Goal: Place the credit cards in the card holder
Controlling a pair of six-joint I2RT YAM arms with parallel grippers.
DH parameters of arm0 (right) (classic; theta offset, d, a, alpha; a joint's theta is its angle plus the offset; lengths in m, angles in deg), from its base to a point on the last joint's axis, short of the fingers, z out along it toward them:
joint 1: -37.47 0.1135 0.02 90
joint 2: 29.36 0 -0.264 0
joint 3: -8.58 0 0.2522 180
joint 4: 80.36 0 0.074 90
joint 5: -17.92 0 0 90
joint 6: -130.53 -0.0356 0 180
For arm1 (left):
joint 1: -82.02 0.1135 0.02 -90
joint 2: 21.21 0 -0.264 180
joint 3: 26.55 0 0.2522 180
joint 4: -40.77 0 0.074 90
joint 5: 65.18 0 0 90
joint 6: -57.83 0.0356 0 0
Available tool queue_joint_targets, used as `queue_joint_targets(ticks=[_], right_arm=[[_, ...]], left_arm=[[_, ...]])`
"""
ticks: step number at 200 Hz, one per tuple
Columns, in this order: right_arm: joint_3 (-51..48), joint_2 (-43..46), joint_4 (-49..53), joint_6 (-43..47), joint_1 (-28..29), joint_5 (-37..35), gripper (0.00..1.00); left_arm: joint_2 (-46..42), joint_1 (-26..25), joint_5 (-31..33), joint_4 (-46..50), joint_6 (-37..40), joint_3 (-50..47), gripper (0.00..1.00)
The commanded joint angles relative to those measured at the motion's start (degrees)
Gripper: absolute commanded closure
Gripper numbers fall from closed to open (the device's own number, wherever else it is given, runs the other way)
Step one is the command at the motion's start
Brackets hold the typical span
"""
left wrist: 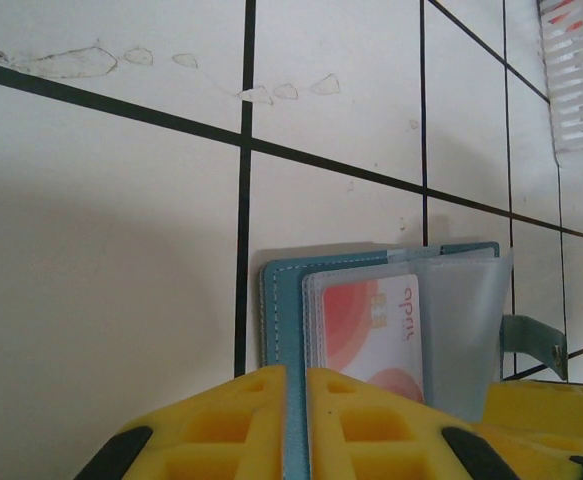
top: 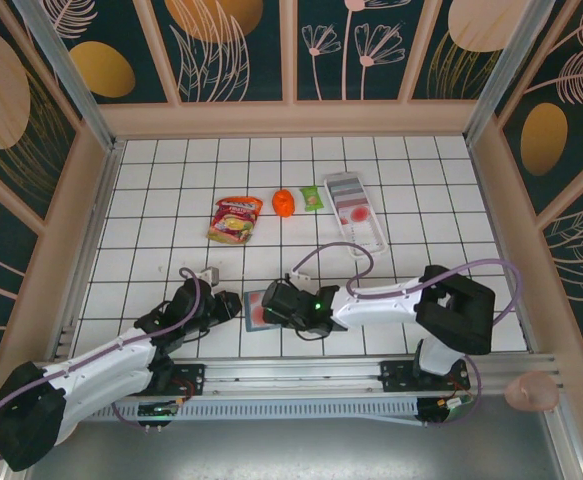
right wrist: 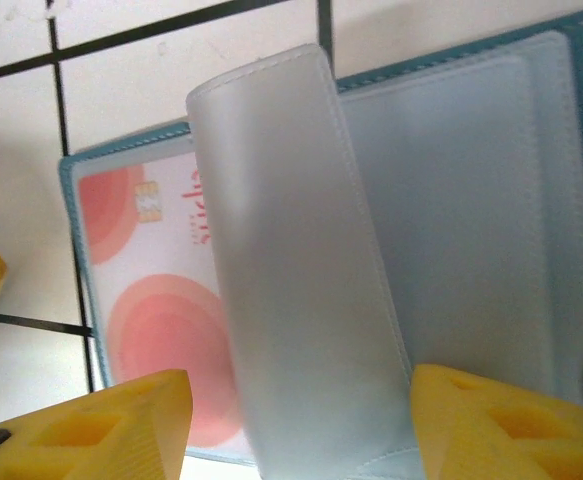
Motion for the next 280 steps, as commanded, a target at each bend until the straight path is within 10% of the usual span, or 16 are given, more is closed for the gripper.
queue_joint_targets(ticks=[1, 280], right_arm=[[0.19, -1.47, -5.68, 1.06, -0.87, 1.85, 0.39], [-7.37, -7.42, -47.64, -7.24, -4.75, 13.04, 0.45]], left_arm=[[-0.72, -0.25, -0.09, -1.77, -0.22, -0.87, 0.85], [-12.33, -0.20, 10.42, 10.61, -4.79, -1.14, 0.87]])
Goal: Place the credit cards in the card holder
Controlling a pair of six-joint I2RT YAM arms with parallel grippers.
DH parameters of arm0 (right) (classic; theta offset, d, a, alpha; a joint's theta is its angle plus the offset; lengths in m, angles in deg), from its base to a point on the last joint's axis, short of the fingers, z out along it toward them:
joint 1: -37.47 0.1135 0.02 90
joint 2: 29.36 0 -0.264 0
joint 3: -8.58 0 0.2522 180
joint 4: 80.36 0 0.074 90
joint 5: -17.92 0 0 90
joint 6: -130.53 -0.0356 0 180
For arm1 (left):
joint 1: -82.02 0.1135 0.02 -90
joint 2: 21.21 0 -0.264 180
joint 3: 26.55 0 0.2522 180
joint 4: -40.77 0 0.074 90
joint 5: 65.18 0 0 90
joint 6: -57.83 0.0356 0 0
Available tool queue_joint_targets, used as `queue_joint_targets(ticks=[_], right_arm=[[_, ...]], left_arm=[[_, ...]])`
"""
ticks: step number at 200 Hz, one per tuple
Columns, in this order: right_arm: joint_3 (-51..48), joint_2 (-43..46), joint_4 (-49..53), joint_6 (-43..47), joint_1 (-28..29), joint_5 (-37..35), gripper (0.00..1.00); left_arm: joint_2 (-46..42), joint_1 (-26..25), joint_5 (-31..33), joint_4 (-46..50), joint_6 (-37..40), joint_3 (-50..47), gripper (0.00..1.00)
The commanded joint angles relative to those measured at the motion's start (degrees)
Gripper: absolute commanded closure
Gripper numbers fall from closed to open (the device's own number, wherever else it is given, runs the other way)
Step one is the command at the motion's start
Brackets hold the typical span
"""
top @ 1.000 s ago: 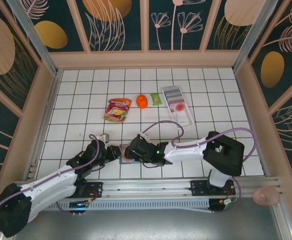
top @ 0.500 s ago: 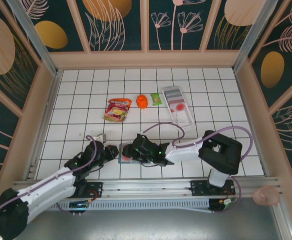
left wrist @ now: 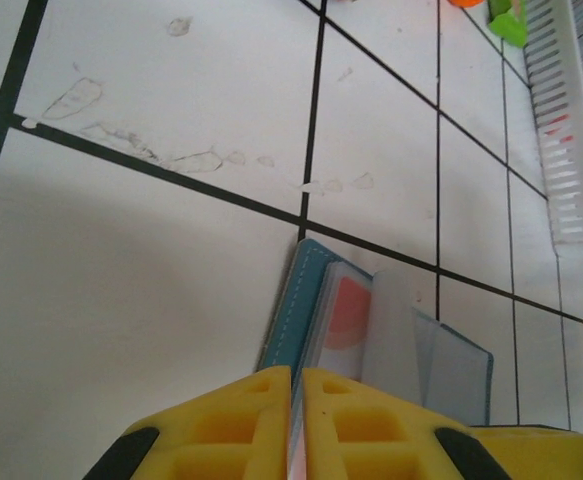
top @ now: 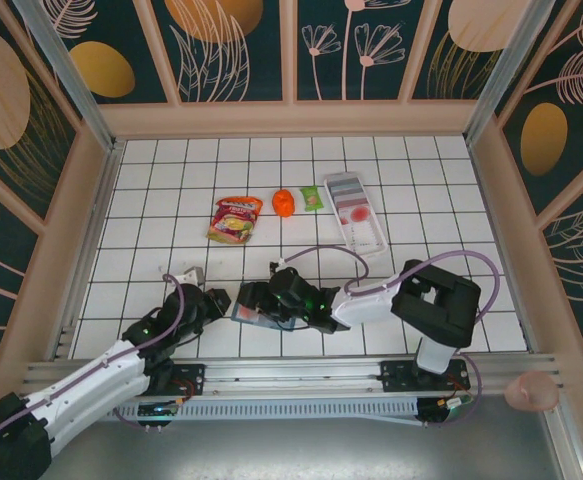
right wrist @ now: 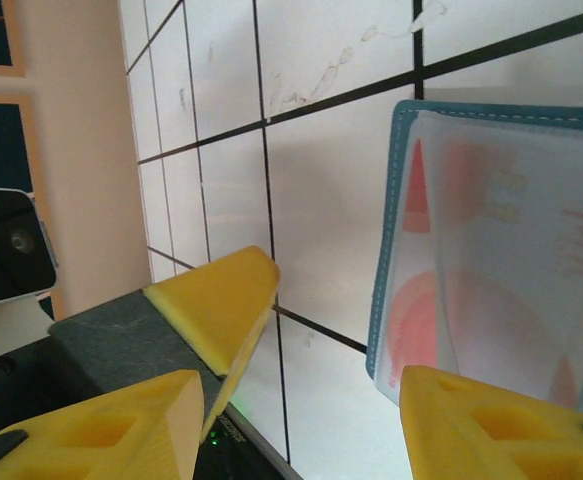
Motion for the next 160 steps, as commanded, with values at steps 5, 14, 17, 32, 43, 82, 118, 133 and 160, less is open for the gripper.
queue_joint_targets(ticks=[5, 14, 17, 32, 43, 82, 118, 133, 160], right_arm=[[-0.56, -2.29, -6.88, -0.49, -0.77, -0.56, 0.45], [-0.56, -3.03, -8.62, -0.53, -0.99, -0.30, 0.45], [-0.50, -3.30, -9.29, -0.50, -1.06, -0.04, 0.45], [-0.02, -4.76, -12.03, -0.58, -1.45, 0.78, 0.45], [0.62, -5.83, -12.92, -0.34, -1.69, 1.31, 0.45], [1.63, -7.64, -16.65, 0.26, -3.36, 1.75, 0.42], [4.97, -7.43, -14.87, 4.31, -5.14, 2.61, 0.36], [7.48, -7.32, -10.96, 6.45, -5.46, 2.01, 0.34], [9.41, -8.26, -7.74, 7.95, -6.27, 1.90, 0.32]], left_arm=[[-0.04, -0.24, 0.97, 1.98, -1.13, 0.06, 0.87], [-0.51, -0.27, 1.83, 3.09, -1.04, 0.38, 0.88], [-0.75, -0.26, 2.25, 3.62, -1.07, 0.65, 0.88], [-2.16, -0.24, 4.26, 5.95, -1.12, 1.34, 0.87], [-3.31, -0.27, 5.43, 7.52, -1.44, 1.61, 0.87], [-6.04, -0.31, 6.75, 10.40, -1.76, 2.06, 0.83], [-5.21, -0.21, 6.21, 10.16, -1.47, 2.20, 0.81], [-4.46, -0.24, 5.97, 9.78, -1.24, 2.39, 0.80], [-3.19, -0.25, 5.87, 9.50, -0.45, 2.85, 0.78]])
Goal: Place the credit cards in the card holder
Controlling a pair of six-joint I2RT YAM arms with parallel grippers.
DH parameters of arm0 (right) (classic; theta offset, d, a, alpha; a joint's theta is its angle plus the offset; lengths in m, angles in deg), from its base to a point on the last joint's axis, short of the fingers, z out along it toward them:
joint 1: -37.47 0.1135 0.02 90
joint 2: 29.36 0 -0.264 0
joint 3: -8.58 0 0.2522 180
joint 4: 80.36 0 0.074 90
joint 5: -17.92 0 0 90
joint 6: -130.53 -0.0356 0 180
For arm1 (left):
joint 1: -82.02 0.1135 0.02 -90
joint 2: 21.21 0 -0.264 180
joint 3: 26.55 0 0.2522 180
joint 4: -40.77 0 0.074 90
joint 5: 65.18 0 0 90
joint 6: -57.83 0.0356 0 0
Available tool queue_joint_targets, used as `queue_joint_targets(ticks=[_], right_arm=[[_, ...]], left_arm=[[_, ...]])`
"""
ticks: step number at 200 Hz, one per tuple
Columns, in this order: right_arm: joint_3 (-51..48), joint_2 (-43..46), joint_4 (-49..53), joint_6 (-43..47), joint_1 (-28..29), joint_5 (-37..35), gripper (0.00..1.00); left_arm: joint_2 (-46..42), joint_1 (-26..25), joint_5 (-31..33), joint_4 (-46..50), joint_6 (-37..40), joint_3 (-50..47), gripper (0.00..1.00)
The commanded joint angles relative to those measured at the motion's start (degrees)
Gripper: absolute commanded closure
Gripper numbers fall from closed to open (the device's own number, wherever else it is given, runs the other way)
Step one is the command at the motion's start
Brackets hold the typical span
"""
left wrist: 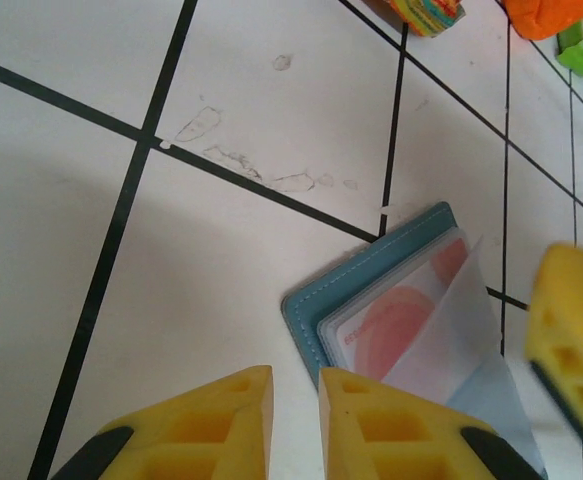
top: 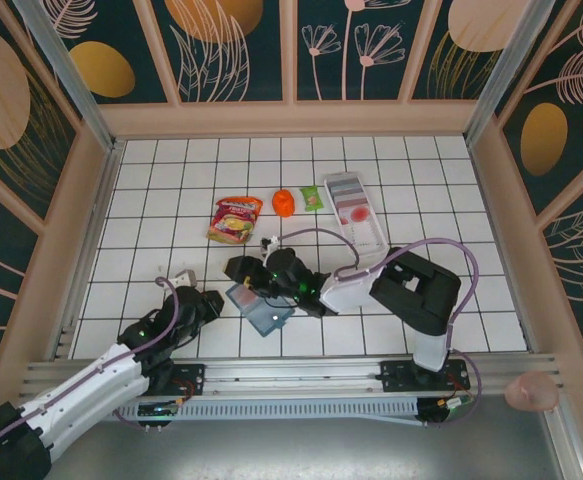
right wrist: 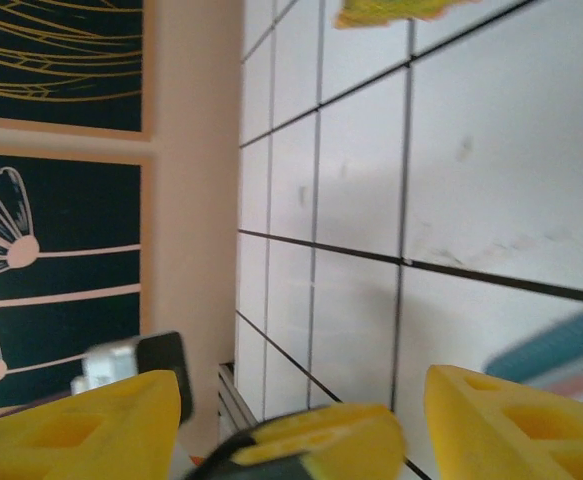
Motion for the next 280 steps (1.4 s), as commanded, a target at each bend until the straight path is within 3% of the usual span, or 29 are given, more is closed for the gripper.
queue_joint_targets(ticks=[1, 24, 48, 69, 123, 157, 184, 235, 280], right_arm=[[2.09, -1.29, 3.54, 3.47, -0.73, -0.25, 0.32], [4.08, -0.37, 9.57, 5.49, -1.16, -1.65, 0.31], [8.64, 4.69, 29.45, 11.69, 1.48, -11.45, 0.30], [6.51, 9.94, 39.59, 11.61, 3.76, -18.18, 0.30], [7.10, 10.48, 65.30, 3.83, 12.14, -29.04, 0.30], [8.17, 8.00, 69.52, 2.88, 14.36, -29.45, 0.28], [8.28, 7.25, 69.03, 4.92, 14.26, -28.74, 0.26], [5.40, 8.40, 68.28, 8.01, 11.18, -26.32, 0.32], [1.99, 10.15, 66.32, 13.79, 5.57, -25.10, 0.34]], left_arm=[[0.74, -0.26, 0.07, 0.94, 0.42, 2.15, 0.78], [1.81, -0.22, -0.45, 0.16, 1.07, 1.98, 0.77], [3.97, -0.25, -1.20, -1.19, 4.52, 3.51, 0.71], [7.81, -0.27, 1.82, 0.12, 7.29, 6.25, 0.66], [19.06, 0.04, 0.90, -6.85, 16.40, 11.57, 0.38], [28.57, 2.28, -4.38, -9.95, 23.83, 16.65, 0.33], [34.02, 5.43, -10.53, -13.23, 24.58, 17.87, 0.33], [40.56, 5.47, -13.00, -14.10, 26.03, 19.37, 0.32], [40.99, 5.46, -12.63, -15.10, 24.44, 17.72, 0.31]])
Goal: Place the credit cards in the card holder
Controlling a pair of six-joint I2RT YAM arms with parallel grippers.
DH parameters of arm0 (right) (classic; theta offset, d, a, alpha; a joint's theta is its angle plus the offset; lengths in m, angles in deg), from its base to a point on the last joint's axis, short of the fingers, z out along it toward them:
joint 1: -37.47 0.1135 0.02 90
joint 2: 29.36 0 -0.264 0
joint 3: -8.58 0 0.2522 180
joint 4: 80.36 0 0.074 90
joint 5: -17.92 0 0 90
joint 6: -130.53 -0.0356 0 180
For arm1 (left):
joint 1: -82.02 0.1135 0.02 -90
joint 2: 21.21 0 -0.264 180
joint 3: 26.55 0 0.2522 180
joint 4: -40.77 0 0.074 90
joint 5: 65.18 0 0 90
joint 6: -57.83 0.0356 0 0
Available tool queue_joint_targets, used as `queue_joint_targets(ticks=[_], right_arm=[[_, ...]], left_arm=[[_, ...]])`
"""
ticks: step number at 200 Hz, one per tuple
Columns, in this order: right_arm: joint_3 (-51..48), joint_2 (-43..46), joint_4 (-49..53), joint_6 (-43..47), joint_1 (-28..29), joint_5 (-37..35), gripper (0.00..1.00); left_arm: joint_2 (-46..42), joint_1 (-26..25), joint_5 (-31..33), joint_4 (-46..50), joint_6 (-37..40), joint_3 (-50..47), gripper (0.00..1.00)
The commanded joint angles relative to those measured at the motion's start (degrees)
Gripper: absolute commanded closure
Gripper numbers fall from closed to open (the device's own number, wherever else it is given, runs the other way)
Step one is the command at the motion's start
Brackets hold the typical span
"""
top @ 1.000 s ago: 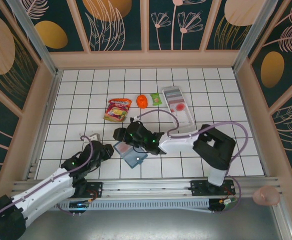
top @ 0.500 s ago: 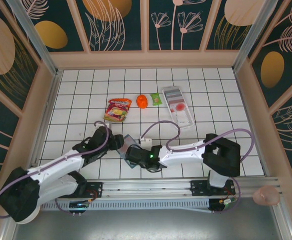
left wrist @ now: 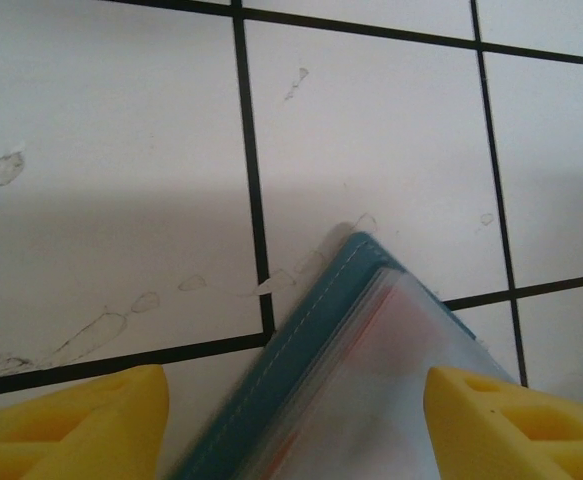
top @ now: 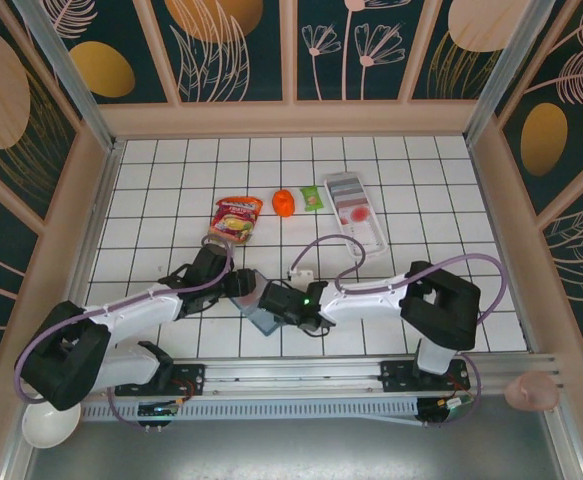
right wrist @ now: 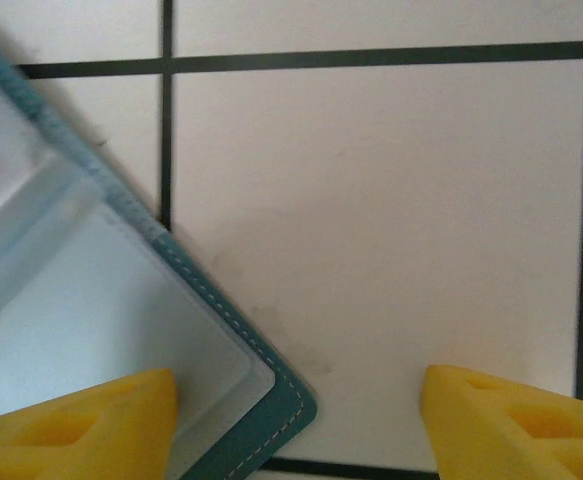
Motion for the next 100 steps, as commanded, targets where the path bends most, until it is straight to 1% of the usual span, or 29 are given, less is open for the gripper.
queue_joint_targets(ticks=[1, 22, 46, 78, 88, 100], right_arm=[[-2.24, 2.06, 0.10, 4.53, -3.06, -0.39, 0.33], [-2.62, 2.31, -1.36, 7.23, -5.21, 0.12, 0.34], [-2.38, 2.57, -1.28, 9.55, -7.25, -0.34, 0.34], [-2.38, 3.90, -0.68, 13.02, -10.34, -1.98, 0.34], [-2.30, 4.86, -1.16, 15.13, -11.11, -2.29, 0.34], [-3.10, 6.85, -4.53, 19.02, -11.67, -2.00, 0.34]], left_arm=[[0.25, 0.23, -0.84, -1.91, -0.07, -0.38, 0.31], [0.63, 0.28, -3.12, -3.03, -0.51, -1.63, 0.31], [0.12, 0.23, -3.49, -3.31, -1.54, -3.59, 0.31], [-3.64, -0.67, -5.60, -4.72, -4.98, -7.00, 0.32], [-4.87, -1.30, -6.03, -5.79, -6.62, -8.27, 0.33], [-5.49, -2.30, -7.31, -8.04, -8.34, -9.48, 0.34]])
